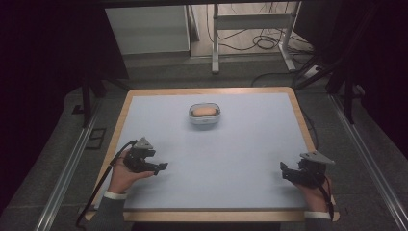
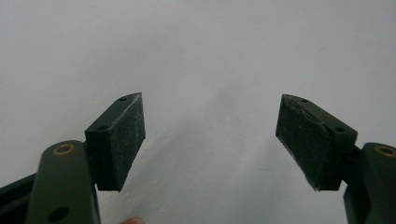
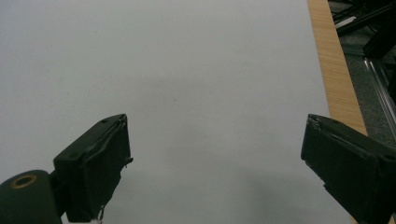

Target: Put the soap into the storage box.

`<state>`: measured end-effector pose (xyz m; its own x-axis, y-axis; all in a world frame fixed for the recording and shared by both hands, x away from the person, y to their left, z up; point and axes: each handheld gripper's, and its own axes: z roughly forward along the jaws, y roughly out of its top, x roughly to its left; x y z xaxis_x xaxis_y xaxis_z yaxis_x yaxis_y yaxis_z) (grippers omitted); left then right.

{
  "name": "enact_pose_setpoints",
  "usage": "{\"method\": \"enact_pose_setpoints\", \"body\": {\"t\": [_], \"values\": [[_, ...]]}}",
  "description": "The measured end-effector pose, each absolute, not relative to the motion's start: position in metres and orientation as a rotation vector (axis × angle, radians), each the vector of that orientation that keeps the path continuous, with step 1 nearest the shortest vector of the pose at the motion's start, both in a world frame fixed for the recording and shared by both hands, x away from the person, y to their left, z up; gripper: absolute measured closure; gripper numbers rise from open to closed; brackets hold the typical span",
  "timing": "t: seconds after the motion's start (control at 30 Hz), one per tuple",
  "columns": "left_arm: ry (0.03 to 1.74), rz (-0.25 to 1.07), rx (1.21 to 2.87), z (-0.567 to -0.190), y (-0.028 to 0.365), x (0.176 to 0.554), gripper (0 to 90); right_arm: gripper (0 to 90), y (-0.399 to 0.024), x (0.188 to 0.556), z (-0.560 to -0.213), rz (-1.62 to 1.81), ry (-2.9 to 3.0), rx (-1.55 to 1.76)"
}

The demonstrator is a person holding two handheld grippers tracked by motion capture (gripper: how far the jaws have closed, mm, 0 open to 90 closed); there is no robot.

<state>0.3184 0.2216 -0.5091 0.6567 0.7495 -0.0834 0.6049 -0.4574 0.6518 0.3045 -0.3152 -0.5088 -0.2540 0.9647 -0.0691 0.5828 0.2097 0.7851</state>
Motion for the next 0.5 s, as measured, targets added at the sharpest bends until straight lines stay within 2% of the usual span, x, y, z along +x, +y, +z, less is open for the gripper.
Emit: {"method": "enact_pose_setpoints", "body": {"t": [0.5], "values": [[1.06,0.283,2.157,-0.5097,0.2236,0.3186,23.0,8.0,-0.3114,0.3012,-0.504,0.925,1.928,1.393]]}}
